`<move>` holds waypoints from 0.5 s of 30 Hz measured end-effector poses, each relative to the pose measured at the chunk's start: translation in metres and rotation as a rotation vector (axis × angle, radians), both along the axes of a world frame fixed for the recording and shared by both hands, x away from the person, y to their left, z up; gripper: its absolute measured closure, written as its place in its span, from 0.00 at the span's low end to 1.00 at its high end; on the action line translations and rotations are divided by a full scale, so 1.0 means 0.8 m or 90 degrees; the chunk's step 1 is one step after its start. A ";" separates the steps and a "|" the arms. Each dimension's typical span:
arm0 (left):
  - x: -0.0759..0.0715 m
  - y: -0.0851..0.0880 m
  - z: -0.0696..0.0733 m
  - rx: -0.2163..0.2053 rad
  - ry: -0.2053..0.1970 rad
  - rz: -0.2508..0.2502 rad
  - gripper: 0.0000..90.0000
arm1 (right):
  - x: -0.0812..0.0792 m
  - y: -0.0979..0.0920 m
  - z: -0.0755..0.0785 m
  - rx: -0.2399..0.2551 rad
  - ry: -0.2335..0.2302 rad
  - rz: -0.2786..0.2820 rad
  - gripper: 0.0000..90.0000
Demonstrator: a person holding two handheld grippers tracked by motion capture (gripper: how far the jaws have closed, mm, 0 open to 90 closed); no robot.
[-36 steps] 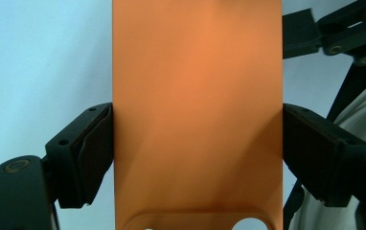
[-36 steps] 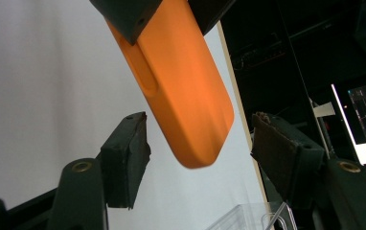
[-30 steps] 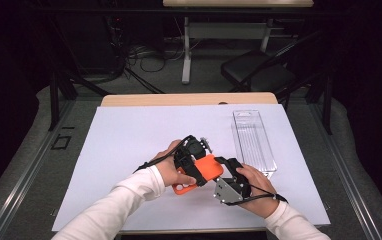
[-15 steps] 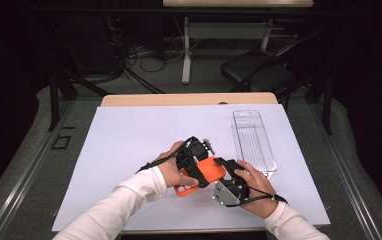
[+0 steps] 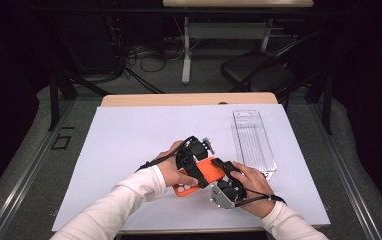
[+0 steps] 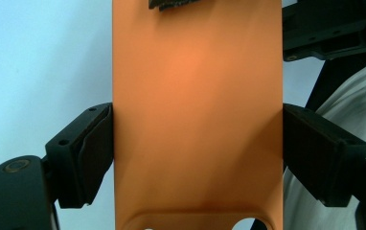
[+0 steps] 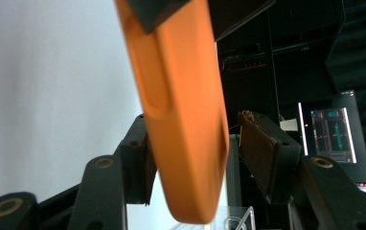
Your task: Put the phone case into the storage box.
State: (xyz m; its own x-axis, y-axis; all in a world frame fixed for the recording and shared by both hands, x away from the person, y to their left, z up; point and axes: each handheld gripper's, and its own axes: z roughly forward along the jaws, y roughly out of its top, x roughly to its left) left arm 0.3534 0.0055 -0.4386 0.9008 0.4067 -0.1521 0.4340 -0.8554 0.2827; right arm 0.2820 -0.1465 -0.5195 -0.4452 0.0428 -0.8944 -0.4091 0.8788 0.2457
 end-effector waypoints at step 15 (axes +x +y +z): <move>0.005 0.000 -0.002 -0.008 0.028 0.017 0.18 | 0.000 0.008 -0.002 -0.050 -0.058 0.027 0.65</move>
State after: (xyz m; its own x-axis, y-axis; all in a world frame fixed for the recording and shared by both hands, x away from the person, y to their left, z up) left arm 0.3576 0.0054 -0.4404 0.8822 0.4283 -0.1960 0.4685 -0.8402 0.2731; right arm 0.2823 -0.1398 -0.5211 -0.3622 -0.0460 -0.9310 -0.4635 0.8754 0.1371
